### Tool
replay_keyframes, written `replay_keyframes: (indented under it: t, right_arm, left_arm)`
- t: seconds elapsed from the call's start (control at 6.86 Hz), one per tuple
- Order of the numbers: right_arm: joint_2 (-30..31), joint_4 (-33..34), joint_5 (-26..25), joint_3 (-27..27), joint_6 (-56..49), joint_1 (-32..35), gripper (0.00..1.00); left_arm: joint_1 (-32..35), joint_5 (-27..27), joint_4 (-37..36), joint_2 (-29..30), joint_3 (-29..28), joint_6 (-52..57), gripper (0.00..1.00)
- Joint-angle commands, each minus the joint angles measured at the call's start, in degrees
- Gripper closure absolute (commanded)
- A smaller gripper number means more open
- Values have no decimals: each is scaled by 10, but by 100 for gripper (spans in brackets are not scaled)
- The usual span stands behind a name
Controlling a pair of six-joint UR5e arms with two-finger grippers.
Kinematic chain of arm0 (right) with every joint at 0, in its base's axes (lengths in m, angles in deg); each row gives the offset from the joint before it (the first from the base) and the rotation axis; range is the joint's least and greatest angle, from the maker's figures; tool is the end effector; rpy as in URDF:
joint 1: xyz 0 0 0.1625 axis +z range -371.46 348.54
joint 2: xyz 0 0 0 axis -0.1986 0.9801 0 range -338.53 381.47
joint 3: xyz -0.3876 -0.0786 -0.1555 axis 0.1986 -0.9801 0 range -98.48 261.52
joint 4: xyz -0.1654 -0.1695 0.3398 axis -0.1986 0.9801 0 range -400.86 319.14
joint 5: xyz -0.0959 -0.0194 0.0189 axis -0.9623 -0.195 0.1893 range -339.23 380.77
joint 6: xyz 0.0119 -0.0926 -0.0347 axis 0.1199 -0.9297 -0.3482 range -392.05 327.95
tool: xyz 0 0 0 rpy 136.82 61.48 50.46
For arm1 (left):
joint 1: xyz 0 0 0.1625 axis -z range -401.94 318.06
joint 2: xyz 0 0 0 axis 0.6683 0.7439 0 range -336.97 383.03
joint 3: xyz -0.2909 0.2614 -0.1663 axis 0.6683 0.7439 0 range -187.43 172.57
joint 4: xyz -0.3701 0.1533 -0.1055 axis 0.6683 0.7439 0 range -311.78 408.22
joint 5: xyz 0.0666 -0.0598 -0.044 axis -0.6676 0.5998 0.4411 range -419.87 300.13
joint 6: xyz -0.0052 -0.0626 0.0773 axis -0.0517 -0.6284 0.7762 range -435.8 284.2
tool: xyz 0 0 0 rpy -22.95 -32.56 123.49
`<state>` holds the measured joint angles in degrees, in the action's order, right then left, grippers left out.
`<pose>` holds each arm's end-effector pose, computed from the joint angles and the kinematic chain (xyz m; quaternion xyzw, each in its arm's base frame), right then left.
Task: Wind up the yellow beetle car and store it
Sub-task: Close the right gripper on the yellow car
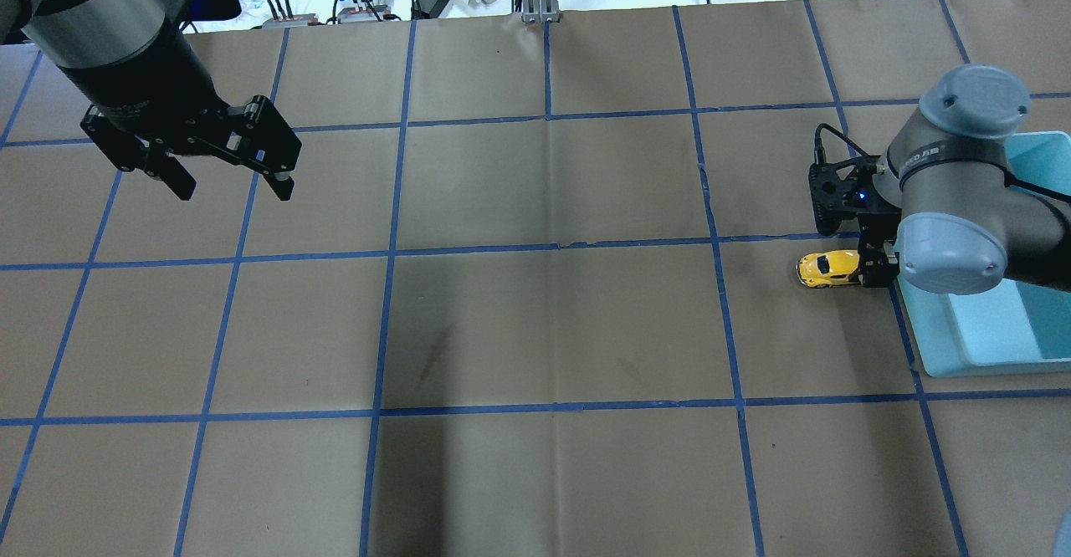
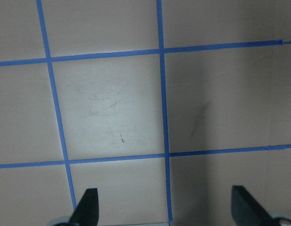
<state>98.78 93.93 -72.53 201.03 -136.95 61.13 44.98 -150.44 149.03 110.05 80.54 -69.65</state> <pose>-0.0243 -0.5037 0.2189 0.6905 -0.7224 -0.0143 0.0336 -0.1074 -0.4642 0.5120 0.0270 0.9983 0.0508 0.0009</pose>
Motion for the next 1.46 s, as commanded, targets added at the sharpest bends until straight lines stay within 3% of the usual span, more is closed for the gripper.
replay_keyframes:
  t: [0.0,0.29,0.44,0.73,0.87,1.02,1.17,1.31]
  right_arm:
    - [-25,20,-6,5,-16,-1,0]
    - [-38,23,-23,5,-46,-1,3]
    - [-40,23,-29,5,-55,-1,23]
    - [-36,20,-27,5,-52,-1,81]
    - [-31,14,-25,-2,-48,0,92]
    - [-13,14,-1,-15,-46,9,93]
    - [9,-47,79,-54,-34,9,93]
    - [14,-125,84,-128,-33,9,93]
  left_arm:
    - [0,0,0,2,-3,-1,0]
    - [0,0,0,-4,4,1,0]
    - [0,0,2,-5,2,0,0]
    - [0,0,2,-6,-4,0,0]
    - [0,4,2,-8,-5,0,0]
    - [0,1,2,-8,-4,0,0]
    - [0,1,2,-10,-6,0,0]
    - [0,0,2,-10,-5,0,0]
